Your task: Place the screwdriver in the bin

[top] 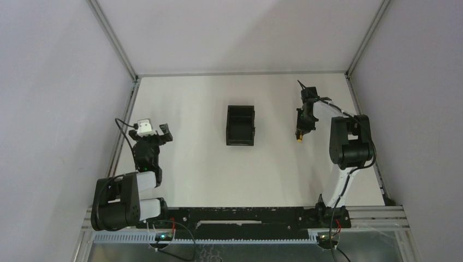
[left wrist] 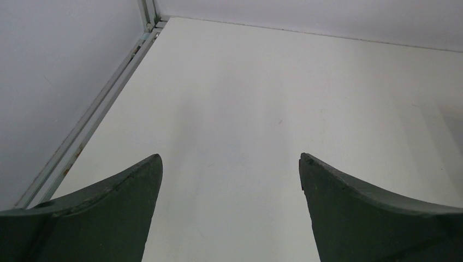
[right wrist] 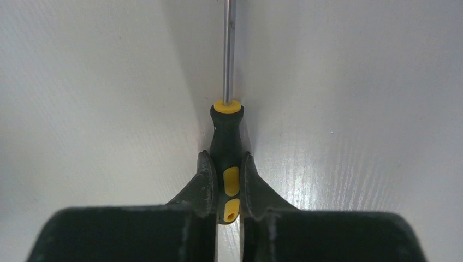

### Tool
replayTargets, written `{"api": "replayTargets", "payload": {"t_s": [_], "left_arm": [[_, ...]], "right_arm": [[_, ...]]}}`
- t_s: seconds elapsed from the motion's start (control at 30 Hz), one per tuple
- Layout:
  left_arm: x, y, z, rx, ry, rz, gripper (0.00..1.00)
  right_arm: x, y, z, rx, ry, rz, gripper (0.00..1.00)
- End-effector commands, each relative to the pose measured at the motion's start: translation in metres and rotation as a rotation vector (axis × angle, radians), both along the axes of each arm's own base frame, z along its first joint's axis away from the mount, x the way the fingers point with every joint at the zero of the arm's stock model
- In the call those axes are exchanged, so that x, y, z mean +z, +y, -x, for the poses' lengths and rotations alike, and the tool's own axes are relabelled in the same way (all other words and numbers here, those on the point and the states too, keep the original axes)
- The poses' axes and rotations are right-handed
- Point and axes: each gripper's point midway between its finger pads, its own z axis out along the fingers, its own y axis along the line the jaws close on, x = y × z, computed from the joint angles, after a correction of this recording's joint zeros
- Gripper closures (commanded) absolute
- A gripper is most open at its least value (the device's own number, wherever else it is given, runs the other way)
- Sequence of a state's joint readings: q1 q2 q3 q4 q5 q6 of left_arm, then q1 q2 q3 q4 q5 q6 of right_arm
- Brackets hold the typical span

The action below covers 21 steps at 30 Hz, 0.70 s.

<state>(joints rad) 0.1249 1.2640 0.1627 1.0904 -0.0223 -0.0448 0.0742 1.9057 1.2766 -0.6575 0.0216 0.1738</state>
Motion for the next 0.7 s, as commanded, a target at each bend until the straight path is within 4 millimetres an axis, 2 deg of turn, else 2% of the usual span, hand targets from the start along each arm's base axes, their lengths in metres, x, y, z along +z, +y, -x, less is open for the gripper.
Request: {"api": "replayTargets", "payload": {"t_s": [0.0,0.2,0.37,0.43,0.53,0.67], "left_arm": [[0.009,0.000,-0.001,0.002,-0.035,-0.009,0.00],[0.009,0.000,-0.001,0.002,-0.035,-0.009,0.00],[0.009,0.000,-0.001,0.002,-0.035,-0.009,0.00],[0.009,0.000,-0.001,0.002,-0.034,-0.008,0.00],[0.010,0.000,-0.001,0.002,-0.036,-0.009,0.00],[0.009,0.000,-0.001,0.002,-0.035,-0.009,0.00]], "right_arm": [[0.047,-0.004,-0.014,-0.016,-0.115,0.013,1.00],[0.119,-0.009,-0.002,-0.039,-0.197,0.035,1.00],[0.172,-0.005,0.014,-0.084,-0.237,0.030,1.00],[0.190,0.003,0.018,-0.076,-0.263,0.041,1.00],[0.213,0.023,0.023,-0.067,-0.287,0.020,0.97],[0.241,0.076,0.025,0.014,-0.343,-0.064,0.95]]}}
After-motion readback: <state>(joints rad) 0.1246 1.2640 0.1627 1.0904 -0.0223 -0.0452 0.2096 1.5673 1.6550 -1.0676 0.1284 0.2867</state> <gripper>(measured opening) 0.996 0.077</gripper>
